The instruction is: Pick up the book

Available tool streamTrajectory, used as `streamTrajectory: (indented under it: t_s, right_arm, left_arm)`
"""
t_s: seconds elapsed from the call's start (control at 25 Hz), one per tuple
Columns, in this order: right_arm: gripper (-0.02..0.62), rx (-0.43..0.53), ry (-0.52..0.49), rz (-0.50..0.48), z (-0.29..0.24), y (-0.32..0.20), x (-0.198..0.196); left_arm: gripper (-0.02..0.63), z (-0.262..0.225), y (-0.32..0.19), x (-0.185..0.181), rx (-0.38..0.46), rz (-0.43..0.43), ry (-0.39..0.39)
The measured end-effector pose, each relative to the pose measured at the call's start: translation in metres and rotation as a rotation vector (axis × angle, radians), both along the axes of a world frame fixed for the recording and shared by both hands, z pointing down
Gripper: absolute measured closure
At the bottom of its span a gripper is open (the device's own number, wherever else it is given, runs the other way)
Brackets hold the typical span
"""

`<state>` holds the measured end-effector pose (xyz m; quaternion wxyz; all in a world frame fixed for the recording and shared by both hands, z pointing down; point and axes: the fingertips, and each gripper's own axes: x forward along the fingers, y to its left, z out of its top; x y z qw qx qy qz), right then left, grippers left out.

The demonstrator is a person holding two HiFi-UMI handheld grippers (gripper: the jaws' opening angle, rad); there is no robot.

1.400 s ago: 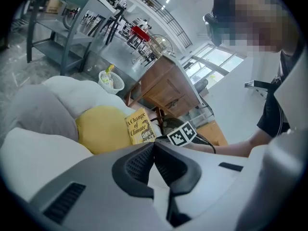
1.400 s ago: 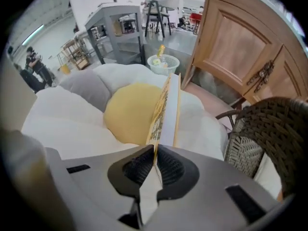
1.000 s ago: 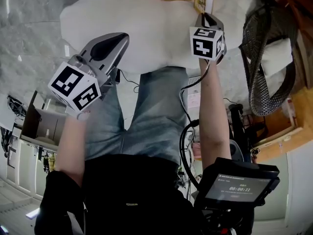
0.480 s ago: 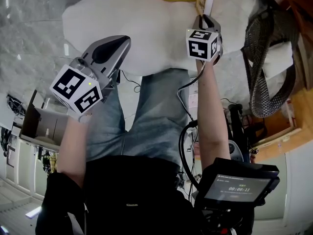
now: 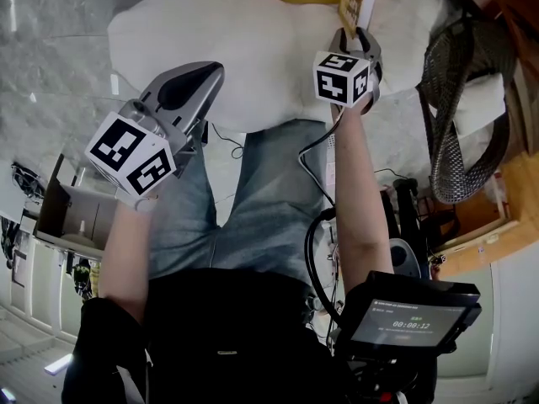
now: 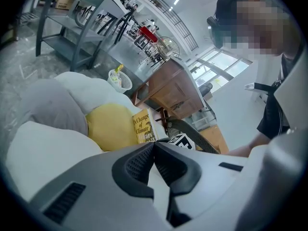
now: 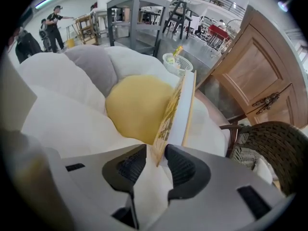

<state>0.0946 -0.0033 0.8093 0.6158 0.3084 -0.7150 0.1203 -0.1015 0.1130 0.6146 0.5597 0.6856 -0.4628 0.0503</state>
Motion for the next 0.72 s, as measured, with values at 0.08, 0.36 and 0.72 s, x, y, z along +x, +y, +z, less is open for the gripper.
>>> streamTrajectory:
  t_s: [0.08, 0.36, 0.72]
  right_arm:
    - [0.448, 0.002, -0.002, 0.01, 0.0002, -0.0007, 0.0007]
    - [0.439, 0.003, -0.029, 0.026, -0.0027, -0.0014, 0.0006]
    - [0.437, 0.022, -0.06, -0.017, -0.0074, 0.0, -0.0069]
  left_arm:
    - [0.592, 0.0002, 0.0002, 0.0, -0.002, 0.002, 0.001]
    - [0.592, 0.0012, 0.0013, -0.0017, -0.007, -0.003, 0.002]
    - [0.592, 0.0015, 0.0012, -0.0013, -0.008, -0.006, 0.007]
